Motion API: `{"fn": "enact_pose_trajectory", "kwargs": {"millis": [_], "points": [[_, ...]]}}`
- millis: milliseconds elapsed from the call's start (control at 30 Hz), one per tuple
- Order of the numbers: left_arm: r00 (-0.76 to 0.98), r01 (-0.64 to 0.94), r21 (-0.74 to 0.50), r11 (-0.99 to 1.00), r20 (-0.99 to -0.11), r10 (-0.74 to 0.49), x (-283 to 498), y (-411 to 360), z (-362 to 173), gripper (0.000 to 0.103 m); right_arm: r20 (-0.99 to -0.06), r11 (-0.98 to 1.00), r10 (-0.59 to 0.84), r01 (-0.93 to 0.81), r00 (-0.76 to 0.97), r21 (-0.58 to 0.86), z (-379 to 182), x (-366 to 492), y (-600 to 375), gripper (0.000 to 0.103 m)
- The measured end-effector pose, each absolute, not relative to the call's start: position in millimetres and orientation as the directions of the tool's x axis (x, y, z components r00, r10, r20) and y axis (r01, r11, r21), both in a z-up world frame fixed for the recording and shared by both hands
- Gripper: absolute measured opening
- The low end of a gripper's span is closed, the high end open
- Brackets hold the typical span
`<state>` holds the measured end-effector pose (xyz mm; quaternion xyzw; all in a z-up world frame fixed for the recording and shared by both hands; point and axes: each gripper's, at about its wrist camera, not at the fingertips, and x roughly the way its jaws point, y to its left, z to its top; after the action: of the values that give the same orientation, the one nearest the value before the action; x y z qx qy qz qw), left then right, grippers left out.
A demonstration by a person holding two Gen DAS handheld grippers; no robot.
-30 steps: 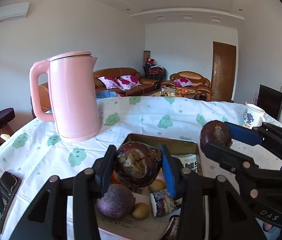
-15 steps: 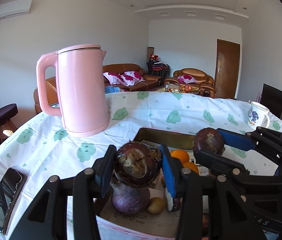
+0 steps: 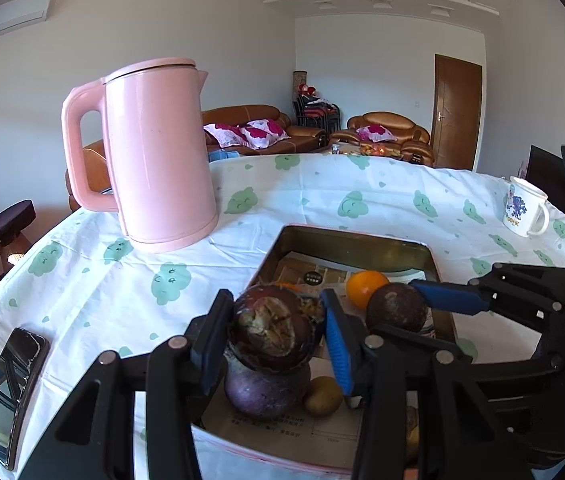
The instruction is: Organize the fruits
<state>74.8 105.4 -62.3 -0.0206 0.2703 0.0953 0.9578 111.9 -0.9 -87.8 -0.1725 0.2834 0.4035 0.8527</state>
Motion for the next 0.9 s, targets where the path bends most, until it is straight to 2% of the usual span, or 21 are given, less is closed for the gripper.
{"fn": "enact_pose_trajectory", "kwargs": {"millis": [100, 167, 233, 433, 733, 833, 900], "points": [[0.837, -0.195, 0.019, 0.981, -0.517, 0.177, 74.3, 104.0, -61.7, 0.047, -0.635, 0.609, 0.583, -0.79, 0.507, -0.072, -89.9, 110.7, 0.8, 0.044], [0.838, -0.2, 0.021, 0.98, -0.514, 0.182, 73.6, 104.3, -61.6, 0.05, -0.633, 0.613, 0.578, -0.786, 0.515, -0.079, -89.8, 109.6, 0.4, 0.054], [0.844, -0.205, 0.018, 0.979, -0.503, 0.186, 71.1, 104.7, -60.6, 0.06, -0.627, 0.621, 0.574, -0.779, 0.526, -0.085, -88.8, 108.4, -0.9, 0.061], [0.875, -0.211, -0.009, 0.977, -0.448, 0.185, 58.4, 105.1, -49.6, 0.069, -0.568, 0.664, 0.566, -0.739, 0.598, -0.117, -80.8, 97.5, -13.6, 0.061], [0.908, -0.23, -0.021, 0.973, -0.365, 0.206, 40.5, 102.9, -30.5, 0.078, -0.412, 0.776, 0.51, -0.611, 0.755, -0.158, -63.3, 86.1, -49.9, 0.062], [0.908, -0.237, -0.012, 0.972, -0.358, 0.217, 39.8, 100.5, -30.5, 0.086, -0.377, 0.805, 0.481, -0.569, 0.792, -0.167, -58.3, 86.3, -60.1, 0.067], [0.908, -0.235, -0.01, 0.972, -0.359, 0.216, 40.1, 98.9, -30.9, 0.087, -0.359, 0.819, 0.471, -0.551, 0.806, -0.163, -55.4, 87.2, -66.6, 0.071]]}}
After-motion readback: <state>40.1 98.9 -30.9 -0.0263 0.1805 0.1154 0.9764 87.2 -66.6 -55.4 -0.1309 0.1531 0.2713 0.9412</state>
